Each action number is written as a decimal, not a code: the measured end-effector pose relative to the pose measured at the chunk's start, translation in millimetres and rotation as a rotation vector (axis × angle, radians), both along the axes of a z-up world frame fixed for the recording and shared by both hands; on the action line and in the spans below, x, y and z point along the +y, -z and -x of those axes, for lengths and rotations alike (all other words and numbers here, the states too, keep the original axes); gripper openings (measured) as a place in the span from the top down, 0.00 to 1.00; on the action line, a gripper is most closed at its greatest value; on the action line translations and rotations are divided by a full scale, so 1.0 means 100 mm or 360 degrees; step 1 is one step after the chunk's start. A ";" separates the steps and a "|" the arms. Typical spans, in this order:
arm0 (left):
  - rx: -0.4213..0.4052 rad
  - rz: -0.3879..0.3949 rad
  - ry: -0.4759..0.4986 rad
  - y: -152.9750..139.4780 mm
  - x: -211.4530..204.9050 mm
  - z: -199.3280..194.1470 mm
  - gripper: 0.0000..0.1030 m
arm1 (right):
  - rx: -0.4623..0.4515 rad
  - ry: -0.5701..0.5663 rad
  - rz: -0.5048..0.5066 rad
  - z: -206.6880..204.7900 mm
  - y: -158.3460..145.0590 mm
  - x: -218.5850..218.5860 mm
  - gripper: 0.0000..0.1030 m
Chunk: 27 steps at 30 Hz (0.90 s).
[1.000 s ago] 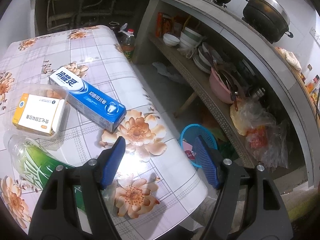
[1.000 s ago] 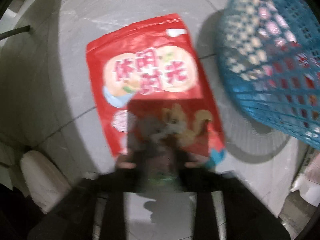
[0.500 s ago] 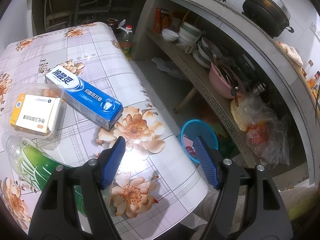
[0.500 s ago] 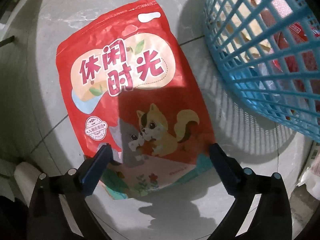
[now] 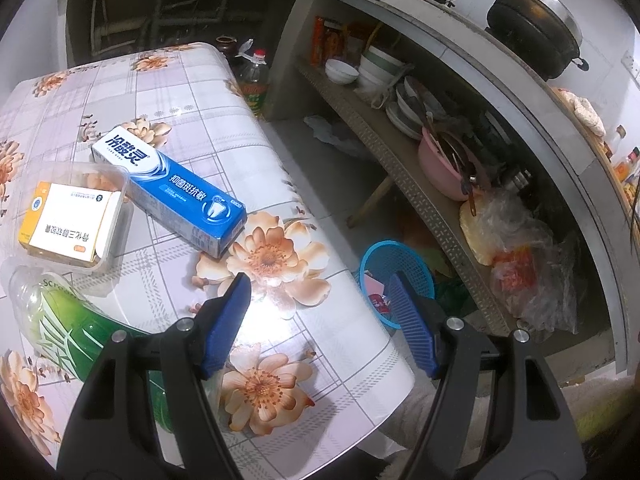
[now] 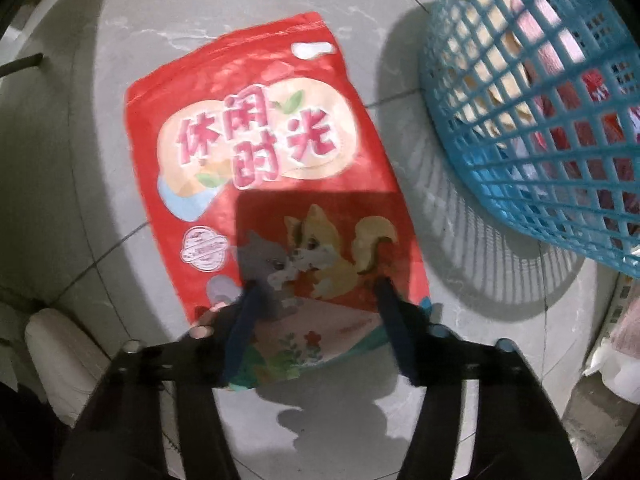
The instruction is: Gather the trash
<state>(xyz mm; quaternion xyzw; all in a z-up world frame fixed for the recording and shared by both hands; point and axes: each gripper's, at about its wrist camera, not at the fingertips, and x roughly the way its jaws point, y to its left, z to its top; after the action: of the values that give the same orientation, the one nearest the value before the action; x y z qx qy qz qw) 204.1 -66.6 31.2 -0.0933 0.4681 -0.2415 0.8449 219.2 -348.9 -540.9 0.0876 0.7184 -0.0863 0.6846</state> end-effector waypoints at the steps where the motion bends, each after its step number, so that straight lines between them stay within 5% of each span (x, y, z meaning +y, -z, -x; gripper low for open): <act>1: -0.0004 0.0000 0.0001 0.00 0.00 0.01 0.34 | 0.0003 -0.0032 -0.0002 -0.02 -0.02 0.08 0.74; 4: -0.0012 -0.0003 -0.0009 -0.01 0.02 0.03 0.34 | 0.0018 -0.0118 0.0054 -0.08 -0.03 0.31 0.96; 16: -0.0042 0.0023 -0.0011 -0.07 0.04 0.09 0.34 | -0.0017 -0.0031 0.0068 0.13 -0.32 0.37 0.99; 21: -0.0068 0.0030 0.0005 -0.08 0.01 0.13 0.34 | -0.0077 0.0385 -0.0237 0.62 -0.48 0.04 0.99; 24: -0.0067 0.0034 0.0012 -0.08 -0.01 0.14 0.34 | -0.0085 0.0664 -0.0387 0.98 -0.46 -0.15 0.88; 27: -0.0065 0.0035 0.0019 -0.07 -0.02 0.15 0.34 | -0.0117 0.1021 -0.0618 1.28 -0.35 -0.31 0.66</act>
<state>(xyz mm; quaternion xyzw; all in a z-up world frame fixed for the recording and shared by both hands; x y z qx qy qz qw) 189.0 -68.2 38.4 -0.0948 0.4487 -0.2533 0.8518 91.6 -380.1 -506.2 0.4395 0.6324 -0.1554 0.6187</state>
